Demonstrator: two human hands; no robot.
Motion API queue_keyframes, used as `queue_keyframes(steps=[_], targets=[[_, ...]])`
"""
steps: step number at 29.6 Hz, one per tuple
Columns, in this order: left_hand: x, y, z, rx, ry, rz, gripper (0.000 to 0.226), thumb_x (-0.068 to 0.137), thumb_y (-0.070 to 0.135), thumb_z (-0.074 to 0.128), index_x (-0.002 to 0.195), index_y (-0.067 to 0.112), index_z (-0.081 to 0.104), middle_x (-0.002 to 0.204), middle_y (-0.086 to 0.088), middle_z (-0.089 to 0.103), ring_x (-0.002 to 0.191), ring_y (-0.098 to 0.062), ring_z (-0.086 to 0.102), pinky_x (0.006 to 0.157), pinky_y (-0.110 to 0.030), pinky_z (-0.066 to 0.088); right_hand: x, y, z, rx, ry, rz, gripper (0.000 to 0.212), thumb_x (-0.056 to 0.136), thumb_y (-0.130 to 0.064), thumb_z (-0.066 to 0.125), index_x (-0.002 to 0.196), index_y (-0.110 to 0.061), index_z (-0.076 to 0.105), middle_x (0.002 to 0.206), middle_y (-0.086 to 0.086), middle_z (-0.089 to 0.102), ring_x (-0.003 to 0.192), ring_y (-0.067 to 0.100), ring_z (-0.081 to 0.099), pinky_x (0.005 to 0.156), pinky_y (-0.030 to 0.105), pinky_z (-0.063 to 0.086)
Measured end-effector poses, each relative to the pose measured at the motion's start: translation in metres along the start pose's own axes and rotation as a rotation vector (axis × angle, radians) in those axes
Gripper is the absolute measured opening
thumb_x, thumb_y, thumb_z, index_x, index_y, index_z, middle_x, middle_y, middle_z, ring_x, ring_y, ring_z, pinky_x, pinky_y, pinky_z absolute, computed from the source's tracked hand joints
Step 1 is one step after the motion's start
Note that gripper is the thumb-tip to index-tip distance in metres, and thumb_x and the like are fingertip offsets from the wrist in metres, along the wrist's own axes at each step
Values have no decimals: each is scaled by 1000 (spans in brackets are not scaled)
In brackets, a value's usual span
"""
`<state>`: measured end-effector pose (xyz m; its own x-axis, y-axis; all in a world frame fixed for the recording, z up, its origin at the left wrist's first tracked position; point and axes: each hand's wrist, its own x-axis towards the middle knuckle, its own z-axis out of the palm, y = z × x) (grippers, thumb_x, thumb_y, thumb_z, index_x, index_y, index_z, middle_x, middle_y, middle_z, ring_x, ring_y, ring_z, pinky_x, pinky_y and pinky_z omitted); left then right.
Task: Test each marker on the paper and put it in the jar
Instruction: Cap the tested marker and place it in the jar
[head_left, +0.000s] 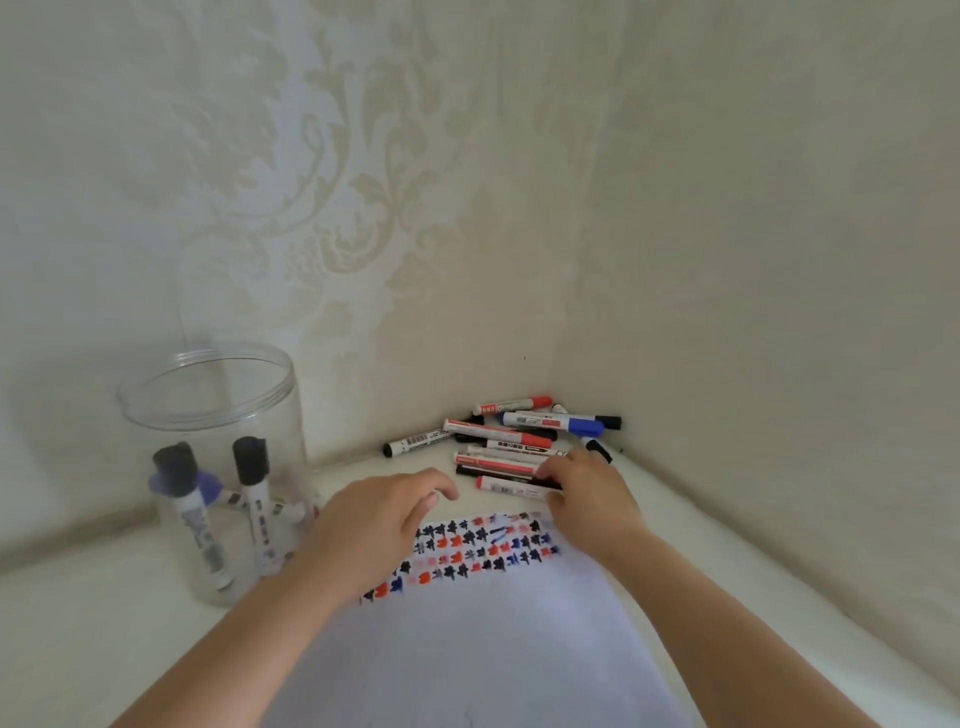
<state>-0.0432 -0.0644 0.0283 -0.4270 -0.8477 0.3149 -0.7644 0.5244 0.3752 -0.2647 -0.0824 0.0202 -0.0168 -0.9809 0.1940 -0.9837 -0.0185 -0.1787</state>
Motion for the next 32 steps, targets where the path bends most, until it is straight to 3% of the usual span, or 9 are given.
queue_keyframes(steps=[3, 9, 11, 15, 18, 22, 25, 29, 32], targets=[[10, 1, 15, -12, 0, -11, 23, 95, 31, 38, 106, 38, 58, 88, 17, 66, 74, -2, 57, 70, -21, 43, 0, 10, 4, -114, -48, -79, 32, 91, -22, 50, 124, -22, 53, 127, 3, 56, 116, 22, 47, 97, 32, 39], [17, 3, 29, -53, 5, -11, 22, 92, 36, 44, 103, 38, 64, 90, 21, 69, 72, 5, 57, 72, -23, 49, 0, 18, 12, -320, -74, -209, 38, 93, -28, 50, 130, -16, 49, 134, 5, 50, 122, 23, 43, 102, 33, 32], [16, 4, 29, -61, 1, -2, 24, 93, 35, 42, 105, 36, 62, 96, 21, 68, 80, 2, 60, 75, -24, 48, -2, 15, 6, -142, -54, -163, 35, 93, -26, 51, 127, -17, 51, 126, 3, 54, 114, 22, 47, 94, 30, 38], [10, 5, 27, -109, -8, 19, 25, 95, 25, 39, 110, 31, 59, 103, 22, 57, 93, 1, 53, 80, -17, 41, -13, -14, -17, 817, -95, 106, 15, 93, -20, 52, 108, -21, 53, 96, -1, 60, 70, 8, 55, 57, 17, 44], [2, 8, 22, -136, 6, 36, 26, 95, 27, 37, 114, 28, 56, 103, 15, 56, 93, -3, 52, 78, -14, 39, -21, -35, -18, 1172, -191, 163, 12, 89, -15, 59, 100, -17, 54, 92, 5, 65, 72, 12, 62, 71, 26, 55], [-14, 4, 9, -132, 4, -3, 31, 92, 41, 35, 116, 29, 50, 98, 15, 51, 86, -2, 50, 70, -12, 37, -31, -59, -12, 1442, -254, 184, 15, 86, -4, 57, 100, 0, 53, 75, 11, 63, 63, 16, 62, 66, 26, 56], [-26, -3, -3, -106, 4, 10, 31, 89, 44, 41, 114, 29, 50, 99, 13, 51, 84, -4, 51, 75, -23, 43, -38, -72, -9, 1557, -295, 112, 15, 86, 2, 54, 75, -7, 49, 65, 10, 60, 56, 17, 59, 55, 24, 50], [-51, -13, -15, -161, -51, 35, 18, 94, 33, 38, 106, 25, 49, 92, 8, 60, 81, -8, 56, 74, -36, 48, -48, -105, 2, 1509, -323, 21, 22, 89, -9, 56, 69, -8, 49, 56, 5, 58, 48, 16, 51, 44, 21, 41], [-68, -23, -19, -151, -34, 32, 22, 93, 41, 31, 104, 27, 45, 88, 7, 61, 77, -8, 58, 70, -37, 49, -54, -122, 7, 1499, -380, -28, 27, 92, -17, 53, 67, -8, 50, 50, 4, 51, 44, 19, 44, 41, 24, 35]])
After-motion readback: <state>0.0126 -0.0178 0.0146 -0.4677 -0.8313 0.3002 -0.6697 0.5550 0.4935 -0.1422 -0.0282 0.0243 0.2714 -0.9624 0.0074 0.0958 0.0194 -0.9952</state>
